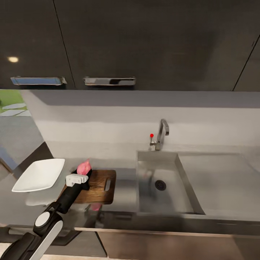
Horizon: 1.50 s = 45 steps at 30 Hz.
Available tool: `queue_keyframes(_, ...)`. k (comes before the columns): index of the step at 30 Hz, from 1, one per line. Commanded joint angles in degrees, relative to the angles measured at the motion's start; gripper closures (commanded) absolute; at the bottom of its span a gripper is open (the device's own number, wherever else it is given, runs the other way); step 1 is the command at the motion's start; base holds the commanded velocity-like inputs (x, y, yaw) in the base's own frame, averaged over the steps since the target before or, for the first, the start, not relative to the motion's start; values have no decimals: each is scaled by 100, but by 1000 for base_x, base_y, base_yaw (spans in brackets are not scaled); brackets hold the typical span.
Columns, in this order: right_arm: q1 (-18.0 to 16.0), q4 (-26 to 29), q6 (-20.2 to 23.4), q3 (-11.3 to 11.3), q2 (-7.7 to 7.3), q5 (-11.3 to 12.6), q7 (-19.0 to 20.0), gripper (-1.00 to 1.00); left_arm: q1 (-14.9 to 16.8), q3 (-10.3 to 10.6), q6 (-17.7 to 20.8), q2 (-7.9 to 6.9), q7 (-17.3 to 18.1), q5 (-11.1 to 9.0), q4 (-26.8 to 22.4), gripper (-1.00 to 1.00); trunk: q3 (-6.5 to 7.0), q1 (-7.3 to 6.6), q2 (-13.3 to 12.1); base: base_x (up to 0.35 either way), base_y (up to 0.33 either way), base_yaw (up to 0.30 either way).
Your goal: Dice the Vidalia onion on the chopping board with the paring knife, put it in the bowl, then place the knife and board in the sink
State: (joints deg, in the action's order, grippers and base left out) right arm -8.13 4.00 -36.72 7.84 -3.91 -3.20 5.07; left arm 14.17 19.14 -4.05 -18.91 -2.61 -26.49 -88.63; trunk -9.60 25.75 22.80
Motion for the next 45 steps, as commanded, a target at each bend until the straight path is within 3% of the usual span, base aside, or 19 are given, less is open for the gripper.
queue_keyframes(1, -5, -5, -19, 51, -3, -32, 51, -100, -67, 20, -25, -8, -28, -41, 1, 100, -11, 4, 11, 21, 42, 0)
queue_keyframes(15, -5, 152, -19, 51, -8, -32, 82, -100, -327, 79, -19, 11, -29, -41, 121, 100, -11, 4, 11, 2, 5, 0)
queue_keyframes(40, -5, 153, -19, 51, -5, -32, 80, -100, -345, 88, -12, 14, -38, -32, 199, 100, -11, 4, 11, 0, 0, 0)
queue_keyframes(42, -5, 153, -19, 51, -5, -32, 82, -100, -346, 71, 155, 11, -38, -27, 164, 100, -11, 4, 11, 0, 0, 0)
queue_keyframes(45, -5, 153, -19, 51, -5, -32, 80, -100, -345, 27, 707, 10, -38, -24, 77, 100, -11, 4, 11, 0, 0, 0)
